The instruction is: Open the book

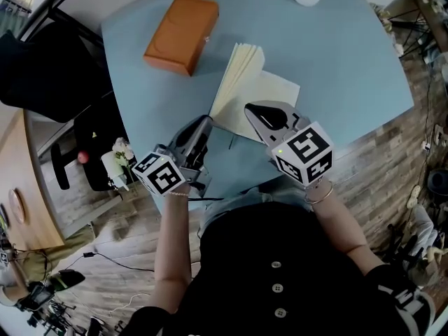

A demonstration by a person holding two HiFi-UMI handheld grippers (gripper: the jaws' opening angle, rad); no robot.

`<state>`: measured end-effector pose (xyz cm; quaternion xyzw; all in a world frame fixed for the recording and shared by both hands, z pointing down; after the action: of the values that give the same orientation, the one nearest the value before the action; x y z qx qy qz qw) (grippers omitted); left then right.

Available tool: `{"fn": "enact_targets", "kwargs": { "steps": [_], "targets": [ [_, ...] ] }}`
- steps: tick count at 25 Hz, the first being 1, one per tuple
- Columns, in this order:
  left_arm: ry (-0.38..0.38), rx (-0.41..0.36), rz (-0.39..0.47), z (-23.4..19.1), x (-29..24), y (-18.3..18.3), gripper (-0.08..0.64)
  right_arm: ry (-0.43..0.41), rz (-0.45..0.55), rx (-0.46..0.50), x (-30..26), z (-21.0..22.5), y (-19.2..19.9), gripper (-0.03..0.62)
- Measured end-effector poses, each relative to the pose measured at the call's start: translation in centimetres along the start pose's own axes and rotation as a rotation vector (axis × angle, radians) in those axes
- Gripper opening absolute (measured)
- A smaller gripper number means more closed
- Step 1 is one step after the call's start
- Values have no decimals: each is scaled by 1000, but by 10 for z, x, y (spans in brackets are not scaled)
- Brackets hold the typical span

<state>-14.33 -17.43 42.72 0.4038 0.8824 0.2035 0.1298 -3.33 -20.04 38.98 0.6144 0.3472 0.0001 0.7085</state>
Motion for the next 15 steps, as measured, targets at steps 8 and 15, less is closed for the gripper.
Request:
{"fn": "enact_targets", "kwargs": {
  "steps": [8,15],
  "targets": [
    [-129,-85,59,-14,8,-7,25,-53,-19,7,-18,-9,2,2],
    [-213,-65,120,-28,15,-7,25,-96,-48,2,-36,-14,9,2]
  ]
}}
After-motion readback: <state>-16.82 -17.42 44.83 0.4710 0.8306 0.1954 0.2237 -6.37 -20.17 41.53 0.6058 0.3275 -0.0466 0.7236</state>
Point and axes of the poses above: the fingertips, and each gripper's own axes: x backward along the fingers, z to its right, y out of its underside, the point moved 2 cm from there along x, backward along the fingers, and after that the axes turned 9 degrees about x, right-handed, at the moved point
